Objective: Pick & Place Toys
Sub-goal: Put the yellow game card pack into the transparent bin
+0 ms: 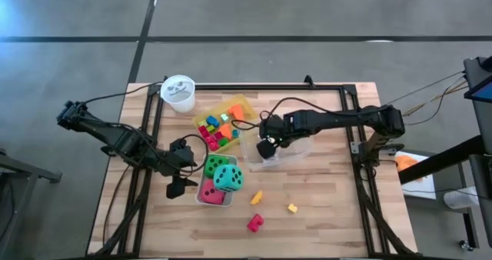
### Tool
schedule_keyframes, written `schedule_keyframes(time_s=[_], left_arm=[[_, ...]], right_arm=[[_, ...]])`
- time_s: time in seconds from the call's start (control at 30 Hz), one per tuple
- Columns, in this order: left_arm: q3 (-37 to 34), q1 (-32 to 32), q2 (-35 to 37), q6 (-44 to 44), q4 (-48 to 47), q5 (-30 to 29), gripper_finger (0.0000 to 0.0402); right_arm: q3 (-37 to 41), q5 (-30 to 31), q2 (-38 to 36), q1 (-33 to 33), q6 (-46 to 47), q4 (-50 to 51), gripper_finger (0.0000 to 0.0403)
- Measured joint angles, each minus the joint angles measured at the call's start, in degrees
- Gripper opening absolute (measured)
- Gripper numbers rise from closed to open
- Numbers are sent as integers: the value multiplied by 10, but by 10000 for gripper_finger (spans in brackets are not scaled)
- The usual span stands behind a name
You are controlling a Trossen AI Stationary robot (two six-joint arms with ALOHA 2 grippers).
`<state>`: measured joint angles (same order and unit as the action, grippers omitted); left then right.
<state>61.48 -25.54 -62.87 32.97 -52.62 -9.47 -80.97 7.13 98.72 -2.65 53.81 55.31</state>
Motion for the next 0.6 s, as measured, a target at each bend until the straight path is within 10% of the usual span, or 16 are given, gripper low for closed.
schedule_keyframes(time_s=[0.6], left_arm=[[0,0,0,0,0,0,315]], right_arm=[[35,2,39,16,119,-41,298]])
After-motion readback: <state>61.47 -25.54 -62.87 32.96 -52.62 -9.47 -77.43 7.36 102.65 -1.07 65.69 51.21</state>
